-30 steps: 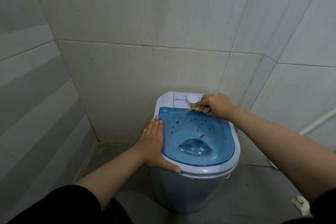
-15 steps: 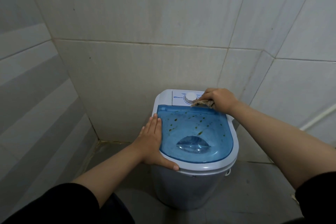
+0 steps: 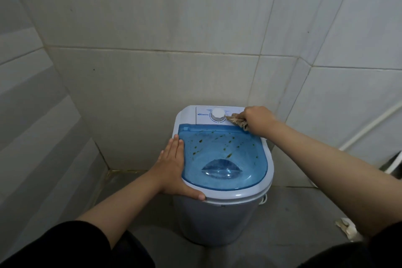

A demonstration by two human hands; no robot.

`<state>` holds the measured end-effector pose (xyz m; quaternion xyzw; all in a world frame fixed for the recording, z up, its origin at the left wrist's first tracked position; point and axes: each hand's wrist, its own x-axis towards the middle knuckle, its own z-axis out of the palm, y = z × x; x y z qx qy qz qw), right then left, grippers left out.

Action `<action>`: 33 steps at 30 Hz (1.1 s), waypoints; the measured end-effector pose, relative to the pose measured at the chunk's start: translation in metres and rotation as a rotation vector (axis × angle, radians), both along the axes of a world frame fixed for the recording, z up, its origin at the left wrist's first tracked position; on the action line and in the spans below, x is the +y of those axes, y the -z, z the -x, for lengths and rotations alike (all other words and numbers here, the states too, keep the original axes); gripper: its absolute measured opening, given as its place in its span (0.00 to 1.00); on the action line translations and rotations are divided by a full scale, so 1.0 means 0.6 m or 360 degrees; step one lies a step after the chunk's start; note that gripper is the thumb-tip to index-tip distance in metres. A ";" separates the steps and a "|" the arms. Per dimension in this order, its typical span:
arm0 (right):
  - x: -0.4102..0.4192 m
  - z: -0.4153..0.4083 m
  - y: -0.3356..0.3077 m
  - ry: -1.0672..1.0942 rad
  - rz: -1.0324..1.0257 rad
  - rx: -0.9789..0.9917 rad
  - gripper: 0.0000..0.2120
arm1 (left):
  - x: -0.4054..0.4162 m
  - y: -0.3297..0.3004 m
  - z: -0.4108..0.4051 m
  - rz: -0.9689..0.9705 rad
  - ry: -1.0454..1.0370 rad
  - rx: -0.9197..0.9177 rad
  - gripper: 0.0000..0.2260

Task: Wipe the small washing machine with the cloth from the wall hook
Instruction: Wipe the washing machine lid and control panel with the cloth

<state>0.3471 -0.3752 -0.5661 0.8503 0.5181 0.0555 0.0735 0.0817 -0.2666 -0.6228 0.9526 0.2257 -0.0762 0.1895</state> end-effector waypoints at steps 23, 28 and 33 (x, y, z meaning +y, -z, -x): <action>-0.127 0.149 0.029 0.0004 0.0239 -0.0130 0.19 | -0.004 -0.002 0.001 0.0015 -0.0005 -0.0020 0.73; -0.137 0.187 0.015 0.0031 0.0331 -0.0050 0.15 | -0.005 -0.002 0.002 0.0006 -0.0008 -0.0025 0.73; -0.146 0.212 -0.025 0.0022 0.0442 0.0216 0.09 | -0.004 -0.002 0.001 0.0012 0.0008 -0.0019 0.73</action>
